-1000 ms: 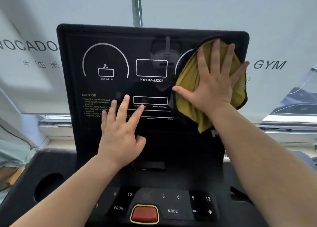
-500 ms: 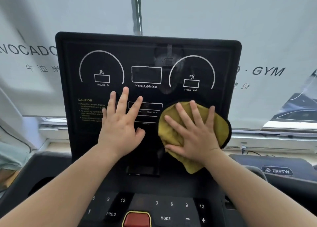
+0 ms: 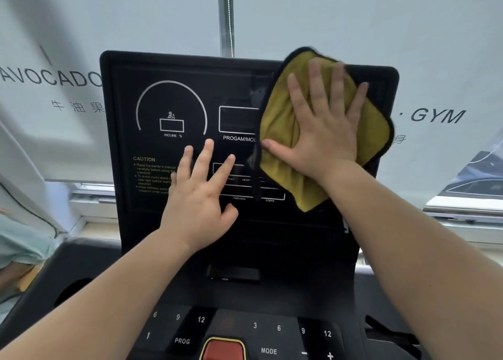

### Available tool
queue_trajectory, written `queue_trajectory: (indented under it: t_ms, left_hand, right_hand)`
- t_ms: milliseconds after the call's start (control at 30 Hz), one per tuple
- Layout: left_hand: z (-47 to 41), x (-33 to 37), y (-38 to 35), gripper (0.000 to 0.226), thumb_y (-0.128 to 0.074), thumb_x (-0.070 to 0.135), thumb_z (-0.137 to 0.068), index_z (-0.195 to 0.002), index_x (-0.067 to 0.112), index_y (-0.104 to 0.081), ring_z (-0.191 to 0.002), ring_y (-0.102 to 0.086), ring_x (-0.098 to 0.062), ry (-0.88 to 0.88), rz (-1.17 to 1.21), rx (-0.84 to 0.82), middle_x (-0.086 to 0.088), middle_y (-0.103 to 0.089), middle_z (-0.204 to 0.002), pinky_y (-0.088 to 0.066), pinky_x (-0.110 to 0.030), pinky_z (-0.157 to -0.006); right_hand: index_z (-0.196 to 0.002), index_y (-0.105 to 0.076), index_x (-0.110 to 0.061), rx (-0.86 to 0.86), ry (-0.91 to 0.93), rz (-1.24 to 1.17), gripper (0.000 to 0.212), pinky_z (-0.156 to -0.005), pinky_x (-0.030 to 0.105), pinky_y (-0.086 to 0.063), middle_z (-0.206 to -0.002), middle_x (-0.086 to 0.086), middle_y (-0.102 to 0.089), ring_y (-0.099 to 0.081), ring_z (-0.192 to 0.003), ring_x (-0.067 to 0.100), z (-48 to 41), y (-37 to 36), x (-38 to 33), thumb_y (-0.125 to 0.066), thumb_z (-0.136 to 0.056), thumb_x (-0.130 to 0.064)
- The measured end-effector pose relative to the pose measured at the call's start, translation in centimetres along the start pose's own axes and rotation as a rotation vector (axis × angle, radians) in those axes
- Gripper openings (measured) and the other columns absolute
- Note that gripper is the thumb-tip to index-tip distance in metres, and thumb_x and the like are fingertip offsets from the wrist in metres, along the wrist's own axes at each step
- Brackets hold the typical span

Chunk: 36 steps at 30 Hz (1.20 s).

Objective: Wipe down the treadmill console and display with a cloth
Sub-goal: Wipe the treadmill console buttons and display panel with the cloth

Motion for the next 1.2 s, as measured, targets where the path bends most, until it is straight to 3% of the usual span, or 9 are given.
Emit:
queue_trajectory:
  t_ms: [167, 367, 433, 533, 667, 800, 967, 1067, 1200]
  left_hand:
    - [0.0, 0.1, -0.2, 0.087, -0.058, 0.048, -0.075, -0.156, 0.032, -0.032, -0.153, -0.005, -0.042, -0.008, -0.014, 0.025, -0.010, -0.011, -0.169, -0.030, -0.069, -0.113]
    - [0.1, 0.1, -0.2, 0.088, -0.059, 0.048, -0.075, -0.156, 0.033, -0.029, -0.154, -0.002, -0.040, 0.000, -0.011, 0.017, -0.008, -0.008, -0.170, -0.028, -0.067, -0.115]
    - [0.1, 0.0, -0.2, 0.088, -0.061, 0.047, -0.076, -0.157, 0.034, -0.028, -0.154, 0.000, -0.039, 0.000, -0.008, 0.003, -0.006, -0.007, -0.170, -0.028, -0.067, -0.116]
    - [0.1, -0.1, -0.1, 0.088, -0.064, 0.046, -0.077, -0.157, 0.035, -0.028, -0.154, -0.001, -0.038, -0.005, -0.014, -0.012, -0.006, -0.007, -0.170, -0.031, -0.066, -0.115]
    - [0.1, -0.2, 0.1, 0.087, -0.060, 0.042, -0.075, -0.156, 0.036, -0.028, -0.154, -0.005, -0.039, -0.005, -0.018, -0.018, -0.006, -0.011, -0.169, -0.036, -0.065, -0.111]
    - [0.0, 0.0, 0.3, 0.087, -0.058, 0.036, -0.071, -0.155, 0.033, -0.033, -0.152, -0.012, -0.042, -0.010, -0.030, 0.001, -0.010, -0.017, -0.168, -0.042, -0.066, -0.105]
    - [-0.1, 0.5, -0.4, 0.090, -0.069, 0.032, -0.070, -0.152, 0.026, -0.034, -0.152, -0.009, -0.045, 0.020, -0.051, -0.007, -0.013, -0.015, -0.167, -0.040, -0.070, -0.105]
    - [-0.1, 0.3, -0.4, 0.092, -0.071, 0.033, -0.069, -0.153, 0.030, -0.033, -0.153, -0.008, -0.043, 0.032, -0.033, 0.000, -0.010, -0.014, -0.168, -0.038, -0.070, -0.107]
    - [0.0, -0.1, -0.1, 0.089, -0.063, 0.036, -0.071, -0.155, 0.034, -0.033, -0.153, -0.009, -0.040, 0.019, -0.013, -0.004, -0.007, -0.015, -0.168, -0.038, -0.067, -0.109]
  right_hand:
    - [-0.165, -0.005, -0.033, -0.052, 0.346, 0.066, 0.101, -0.122, 0.070, 0.000, -0.174, 0.004, 0.003, 0.008, -0.158, 0.038, 6.9, -3.5, -4.6, -0.032, -0.086, -0.090]
    - [-0.164, -0.014, -0.036, -0.031, 0.511, 0.139, 0.093, -0.123, 0.067, 0.005, -0.174, 0.001, -0.007, -0.002, -0.160, 0.034, 13.2, -5.7, -2.9, -0.037, -0.089, -0.085]
    - [-0.164, -0.015, -0.037, 0.004, 0.435, 0.157, 0.095, -0.122, 0.069, 0.004, -0.173, 0.003, -0.008, -0.005, -0.159, 0.037, 11.5, -4.6, -0.6, -0.037, -0.086, -0.087]
    - [-0.164, -0.016, -0.036, 0.050, 0.179, 0.120, 0.100, -0.120, 0.074, -0.004, -0.173, 0.006, -0.009, -0.005, -0.158, 0.040, 6.6, -1.9, 3.7, -0.043, -0.083, -0.088]
    - [-0.165, -0.008, -0.035, 0.024, -0.053, 0.014, 0.101, -0.120, 0.073, 0.004, -0.174, 0.004, 0.004, 0.007, -0.158, 0.040, 0.0, 0.7, 5.3, -0.036, -0.083, -0.089]
    - [-0.165, -0.004, -0.034, 0.057, 0.001, 0.019, 0.094, -0.120, 0.073, 0.002, -0.174, 0.001, 0.004, 0.006, -0.158, 0.040, -3.2, 1.2, 0.3, -0.030, -0.089, -0.084]
    - [-0.165, -0.002, -0.034, 0.061, 0.093, 0.034, 0.076, -0.123, 0.069, 0.000, -0.174, 0.000, 0.004, 0.006, -0.159, 0.038, -2.8, -0.2, -5.3, -0.030, -0.100, -0.061]
    - [-0.165, -0.011, -0.037, 0.071, 0.174, -0.011, 0.070, -0.123, 0.067, 0.000, -0.174, -0.003, -0.002, 0.003, -0.160, 0.034, -0.9, -0.5, -3.9, -0.038, -0.101, -0.052]
    - [-0.163, -0.019, -0.038, 0.079, -0.006, -0.050, 0.071, -0.123, 0.068, 0.000, -0.174, -0.004, -0.009, -0.001, -0.160, 0.033, 2.0, -0.6, 3.1, -0.041, -0.097, -0.049]
Point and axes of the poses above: each hand's wrist, its own z-axis away from the middle knuckle, its own y-axis out of the back of the hand, x = y × z, the point moved 10 cm from there along -z, towards the middle knuckle
